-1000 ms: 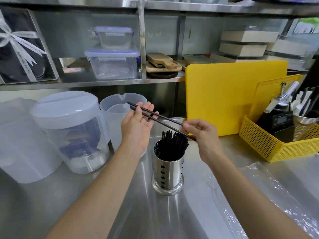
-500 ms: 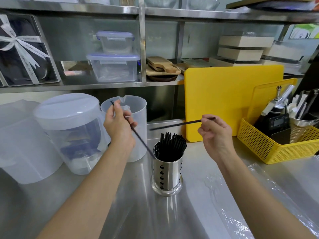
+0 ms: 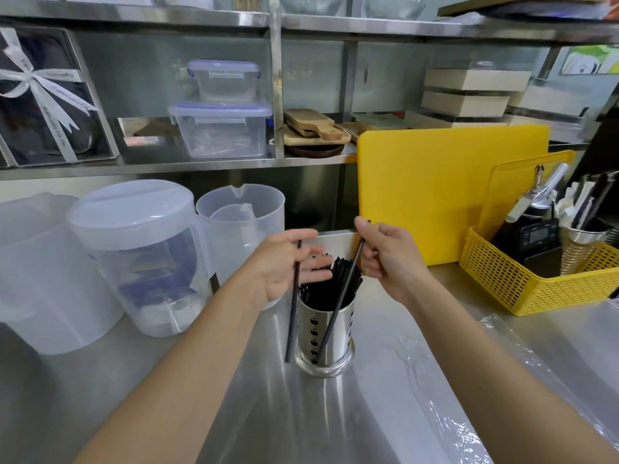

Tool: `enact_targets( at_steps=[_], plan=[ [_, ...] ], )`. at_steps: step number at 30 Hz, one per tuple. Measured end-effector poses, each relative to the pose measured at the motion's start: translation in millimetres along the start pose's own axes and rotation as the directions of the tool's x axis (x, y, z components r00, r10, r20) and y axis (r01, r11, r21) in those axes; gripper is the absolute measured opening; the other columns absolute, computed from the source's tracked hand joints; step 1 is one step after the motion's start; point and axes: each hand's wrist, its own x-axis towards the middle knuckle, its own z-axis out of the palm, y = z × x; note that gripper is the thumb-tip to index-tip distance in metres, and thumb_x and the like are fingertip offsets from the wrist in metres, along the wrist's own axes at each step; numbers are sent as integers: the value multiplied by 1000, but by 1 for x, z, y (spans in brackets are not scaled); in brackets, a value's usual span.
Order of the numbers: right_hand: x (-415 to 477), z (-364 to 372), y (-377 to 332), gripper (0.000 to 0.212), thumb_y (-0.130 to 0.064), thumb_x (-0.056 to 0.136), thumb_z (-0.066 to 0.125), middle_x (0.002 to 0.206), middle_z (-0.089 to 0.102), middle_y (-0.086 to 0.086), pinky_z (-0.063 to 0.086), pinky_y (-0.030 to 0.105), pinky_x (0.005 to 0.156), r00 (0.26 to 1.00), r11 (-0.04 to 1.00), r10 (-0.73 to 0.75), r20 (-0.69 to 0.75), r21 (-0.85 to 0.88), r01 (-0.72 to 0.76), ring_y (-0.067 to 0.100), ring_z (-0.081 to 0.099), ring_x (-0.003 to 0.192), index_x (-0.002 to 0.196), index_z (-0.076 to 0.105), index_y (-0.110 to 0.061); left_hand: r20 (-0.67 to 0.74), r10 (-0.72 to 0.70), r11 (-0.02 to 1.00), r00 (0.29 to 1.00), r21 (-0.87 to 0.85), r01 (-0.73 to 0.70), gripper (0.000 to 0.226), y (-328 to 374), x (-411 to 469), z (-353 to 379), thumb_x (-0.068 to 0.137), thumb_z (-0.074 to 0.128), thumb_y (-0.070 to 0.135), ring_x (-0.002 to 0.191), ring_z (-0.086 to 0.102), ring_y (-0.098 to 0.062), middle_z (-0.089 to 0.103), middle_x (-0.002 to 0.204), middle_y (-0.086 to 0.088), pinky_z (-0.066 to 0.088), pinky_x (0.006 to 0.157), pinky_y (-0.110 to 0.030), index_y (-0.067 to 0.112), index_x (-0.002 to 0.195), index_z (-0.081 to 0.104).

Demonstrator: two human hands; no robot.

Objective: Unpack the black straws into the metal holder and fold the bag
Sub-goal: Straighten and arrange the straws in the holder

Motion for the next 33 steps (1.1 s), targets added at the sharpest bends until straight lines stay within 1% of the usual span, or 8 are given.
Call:
enact_targets(
  at_steps=[3, 6, 10, 14, 19, 24, 28, 33],
  plan=[
    [2, 12, -5, 35, -27, 87, 61, 49, 41, 3, 24, 20, 36, 999, 982, 10, 43, -190, -1, 11, 31, 37, 60, 44, -13, 132, -35, 973, 991, 232, 3, 45, -2, -7, 12, 97, 34, 0, 87, 68, -31, 62, 104, -16, 60, 67, -41, 16, 139, 35],
    [2, 19, -5, 34, -26, 87, 62, 49, 44, 3, 27, 19, 35, 997, 962, 35, 64, -272, -17, 9, 36, 35, 60, 47, -12, 197, -41, 953, 980, 303, -21, 56, -4, -7, 19, 97, 41, 5, 83, 70, -29, 66, 104, -19, 61, 65, -41, 32, 142, 21],
    [3, 18, -6, 33, -23, 86, 64, 51, 44, 5, 28, 18, 34, 999, 954, 46, 26, -296, -36, 8, 41, 33, 62, 45, -11, 227, -28, 928, 974, 368, -59, 47, -3, -7, 18, 97, 42, 10, 65, 71, -18, 67, 93, -13, 59, 56, -32, 23, 140, 28],
    [5, 14, -9, 23, -18, 85, 65, 47, 43, 2, 28, 18, 34, 999, 974, 27, -19, -223, -31, 6, 38, 31, 70, 49, -9, 186, -15, 932, 982, 359, -53, 44, -4, -7, 17, 98, 40, 12, 64, 66, -14, 63, 104, -12, 52, 51, -23, 19, 141, 32],
    [6, 6, -17, 13, -13, 86, 62, 48, 45, 1, 25, 19, 37, 995, 970, 56, 85, -241, -34, 7, 34, 37, 87, 61, 0, 203, 22, 924, 979, 369, -98, 42, 1, -8, 20, 97, 43, 16, 65, 63, -13, 63, 98, -9, 52, 51, -21, 18, 139, 35],
    [11, 0, -27, 18, -15, 88, 60, 55, 48, 4, 25, 19, 37, 999, 988, 27, 22, -155, -24, 9, 35, 41, 74, 52, -8, 241, 69, 976, 968, 183, -115, 37, 3, -9, 16, 100, 33, 16, 71, 69, -19, 68, 99, -15, 60, 65, -30, 10, 137, 35],
    [14, -14, -24, 11, -13, 91, 55, 62, 47, 6, 32, 16, 36, 984, 979, 144, -107, 158, -126, 9, 40, 42, 84, 51, -6, 288, 140, 971, 947, -229, -74, 39, -4, -2, -11, 95, 34, -1, 87, 71, -20, 69, 106, -14, 59, 73, -30, 0, 133, 43],
    [10, -13, -8, 13, -10, 91, 54, 61, 53, 7, 49, 15, 44, 962, 934, 220, -163, 320, -159, 6, 54, 43, 80, 52, -5, 231, 206, 976, 951, 16, -215, 49, -14, -2, -6, 90, 52, 4, 127, 47, -17, 47, 139, -6, 36, 108, -31, 7, 136, 35]
  ],
)
